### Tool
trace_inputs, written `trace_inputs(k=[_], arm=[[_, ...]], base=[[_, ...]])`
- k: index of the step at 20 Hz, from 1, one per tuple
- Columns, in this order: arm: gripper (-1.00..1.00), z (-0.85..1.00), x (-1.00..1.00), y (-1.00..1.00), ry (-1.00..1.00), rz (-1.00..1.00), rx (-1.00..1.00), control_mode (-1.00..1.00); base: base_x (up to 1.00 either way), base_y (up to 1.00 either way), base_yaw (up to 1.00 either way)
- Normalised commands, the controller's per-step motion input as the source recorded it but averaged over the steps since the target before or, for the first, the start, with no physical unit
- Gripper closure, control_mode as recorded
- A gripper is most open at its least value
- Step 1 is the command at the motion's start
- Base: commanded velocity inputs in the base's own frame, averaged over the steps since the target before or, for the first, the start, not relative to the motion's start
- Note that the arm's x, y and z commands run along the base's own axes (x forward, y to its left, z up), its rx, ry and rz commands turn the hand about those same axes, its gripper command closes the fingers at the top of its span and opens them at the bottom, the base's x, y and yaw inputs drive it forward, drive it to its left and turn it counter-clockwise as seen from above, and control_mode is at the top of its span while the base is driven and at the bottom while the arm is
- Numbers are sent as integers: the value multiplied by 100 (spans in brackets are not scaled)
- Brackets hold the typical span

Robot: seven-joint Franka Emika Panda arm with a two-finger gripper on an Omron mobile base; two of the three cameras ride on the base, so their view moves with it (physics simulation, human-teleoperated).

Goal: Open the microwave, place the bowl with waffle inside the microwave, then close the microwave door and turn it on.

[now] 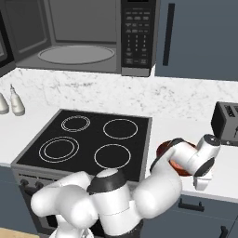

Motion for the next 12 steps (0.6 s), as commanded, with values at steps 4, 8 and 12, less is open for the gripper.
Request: trace_inputs(k=[4, 8, 12], arm=[[-100, -18, 12, 20, 0, 0, 0, -100], [-100, -30, 12, 35, 0, 0, 0, -100], [100, -13, 0, 44, 0, 0, 0, -100]], base=[[0, 0, 0], [0, 0, 0], [0, 0, 0]])
